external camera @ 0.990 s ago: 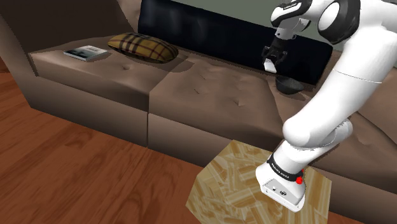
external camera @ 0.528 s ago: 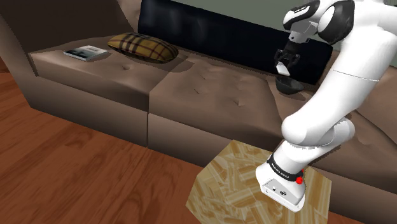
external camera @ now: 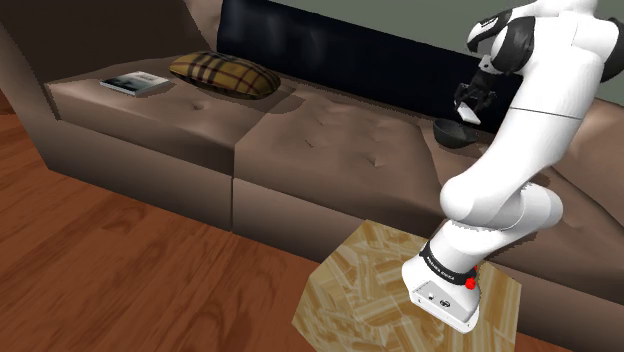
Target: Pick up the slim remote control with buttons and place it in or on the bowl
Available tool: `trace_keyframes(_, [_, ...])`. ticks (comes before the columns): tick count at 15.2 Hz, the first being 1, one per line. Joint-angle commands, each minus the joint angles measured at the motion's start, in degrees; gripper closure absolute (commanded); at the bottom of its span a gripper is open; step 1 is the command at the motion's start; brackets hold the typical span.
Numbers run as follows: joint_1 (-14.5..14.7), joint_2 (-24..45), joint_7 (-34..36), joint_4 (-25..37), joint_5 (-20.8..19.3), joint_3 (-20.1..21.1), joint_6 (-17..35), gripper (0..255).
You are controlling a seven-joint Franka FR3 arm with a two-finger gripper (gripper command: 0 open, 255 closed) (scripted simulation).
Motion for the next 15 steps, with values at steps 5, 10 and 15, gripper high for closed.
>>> trace_keyframes(5, [-0.56, 1.00, -1.27, -2.94, 0.69, 0.03, 3.79, 255])
trace_keyframes(10, [-0.56, 1.85, -1.63, -5.71, 1.26, 0.28, 7.29, 255])
trace_keyframes(15, [-0.60, 2.44, -1.87, -7.06, 1.64, 0.45, 9.15, 255])
